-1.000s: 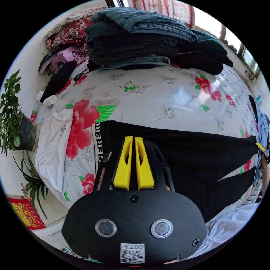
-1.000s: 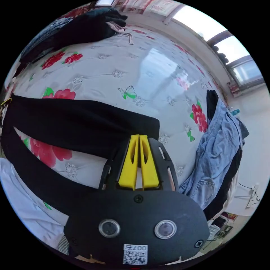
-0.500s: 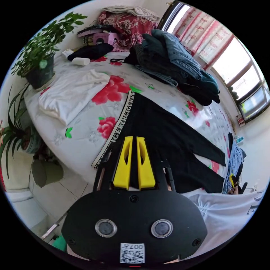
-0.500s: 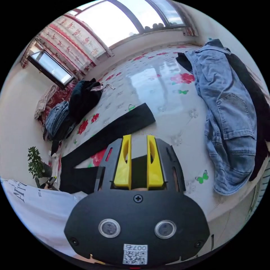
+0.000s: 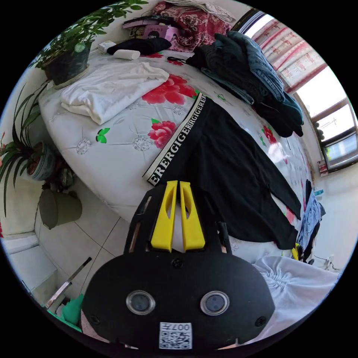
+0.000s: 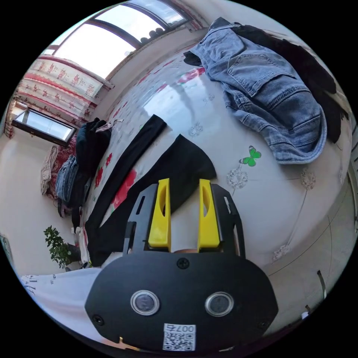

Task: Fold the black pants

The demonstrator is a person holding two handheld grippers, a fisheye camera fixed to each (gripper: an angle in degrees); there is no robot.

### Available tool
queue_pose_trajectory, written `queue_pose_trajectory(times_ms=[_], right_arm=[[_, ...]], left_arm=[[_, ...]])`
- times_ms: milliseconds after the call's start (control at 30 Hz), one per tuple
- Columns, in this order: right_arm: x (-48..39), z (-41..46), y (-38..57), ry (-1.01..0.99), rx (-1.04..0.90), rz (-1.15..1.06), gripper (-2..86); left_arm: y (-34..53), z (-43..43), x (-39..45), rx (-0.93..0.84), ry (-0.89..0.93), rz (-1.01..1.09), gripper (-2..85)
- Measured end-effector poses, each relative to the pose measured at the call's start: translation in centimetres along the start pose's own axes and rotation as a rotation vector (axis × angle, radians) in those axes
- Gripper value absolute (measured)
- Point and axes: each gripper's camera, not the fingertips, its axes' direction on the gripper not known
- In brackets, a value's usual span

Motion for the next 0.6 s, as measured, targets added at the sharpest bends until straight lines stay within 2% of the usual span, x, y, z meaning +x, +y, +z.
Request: queue_pose_trajectory(times_ms=[100, 200, 267, 367, 500, 600], right_arm=[[0.8, -0.8, -1.4, -0.075, -0.037, 0.034, 2.0], [1.3, -4.6, -2.0, -0.209, 0.04, -0.003, 0.6], [1.9, -7.7, -2.0, -0.316, 0.102, -0.015, 0.2], [3.1, -12.8, -1.4, -0.468, 0.194, -0.036, -0.1], [5.0, -14.8, -0.3, -0.421, 0.189, -0.042, -0.2], [6.9, -13.6, 0.0, -0.447, 0.161, 0.034, -0.2]], left_arm=[[-0.8, -1.4, -1.3, 0.006, 0.112, -0.011, -0.7], [-0.3, -5.4, -3.2, 0.126, 0.227, -0.015, -0.9], [0.7, -9.0, -5.3, 0.236, 0.395, -0.006, -1.0], [2.2, -12.1, -7.8, 0.294, 0.52, 0.015, -1.0], [4.0, -12.4, -10.2, 0.275, 0.49, -0.035, -1.0], [4.4, -10.9, -12.0, 0.255, 0.546, -0.136, -1.0]])
